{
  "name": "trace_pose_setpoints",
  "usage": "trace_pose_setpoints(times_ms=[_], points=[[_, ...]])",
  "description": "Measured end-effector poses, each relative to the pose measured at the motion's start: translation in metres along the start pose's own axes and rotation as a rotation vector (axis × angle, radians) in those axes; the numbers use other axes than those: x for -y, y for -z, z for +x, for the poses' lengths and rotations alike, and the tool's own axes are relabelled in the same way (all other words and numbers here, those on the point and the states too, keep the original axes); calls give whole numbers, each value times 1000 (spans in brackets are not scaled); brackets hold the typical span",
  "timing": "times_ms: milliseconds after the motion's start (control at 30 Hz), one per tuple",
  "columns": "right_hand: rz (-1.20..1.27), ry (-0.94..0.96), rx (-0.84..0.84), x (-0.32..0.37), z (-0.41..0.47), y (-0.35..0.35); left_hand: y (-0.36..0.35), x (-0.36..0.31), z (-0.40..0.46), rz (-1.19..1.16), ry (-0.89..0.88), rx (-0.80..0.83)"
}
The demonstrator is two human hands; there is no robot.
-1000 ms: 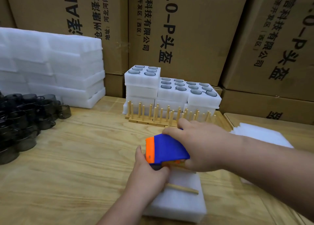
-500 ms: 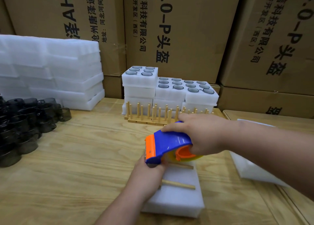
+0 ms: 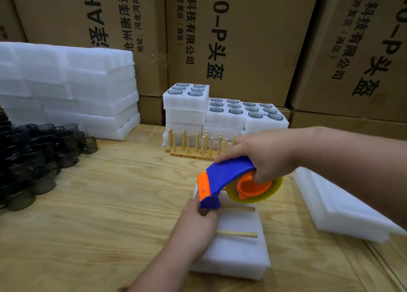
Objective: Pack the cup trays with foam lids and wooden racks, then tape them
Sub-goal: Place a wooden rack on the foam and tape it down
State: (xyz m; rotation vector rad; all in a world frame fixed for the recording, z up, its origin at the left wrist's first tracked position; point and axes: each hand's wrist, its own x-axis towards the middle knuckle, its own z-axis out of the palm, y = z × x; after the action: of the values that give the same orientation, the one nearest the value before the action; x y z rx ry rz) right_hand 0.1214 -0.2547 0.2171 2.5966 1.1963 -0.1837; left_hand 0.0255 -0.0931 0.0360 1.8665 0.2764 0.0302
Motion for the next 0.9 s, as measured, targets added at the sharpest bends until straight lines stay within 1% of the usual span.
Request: trace_pose_setpoints(times_ms=[167, 233, 433, 533, 633, 767, 900], points=[[13, 34, 85, -3, 6, 22, -2, 3, 1, -11, -17, -17], [8, 42, 96, -2, 7, 25, -2, 4, 1, -11, -20, -24], [23, 27, 93, -5, 4, 21, 2, -7, 1, -73, -29, 22], [30, 34, 78, -7, 0, 22, 11, -9, 8, -100, -30, 106], [21, 42, 63, -9, -2, 24, 25, -4, 25, -27, -80, 208], [20, 56, 68, -9, -2, 27, 34, 2, 47, -47, -266, 384], [44, 65, 55, -10, -3, 28, 33, 6, 62, -19, -361, 522]])
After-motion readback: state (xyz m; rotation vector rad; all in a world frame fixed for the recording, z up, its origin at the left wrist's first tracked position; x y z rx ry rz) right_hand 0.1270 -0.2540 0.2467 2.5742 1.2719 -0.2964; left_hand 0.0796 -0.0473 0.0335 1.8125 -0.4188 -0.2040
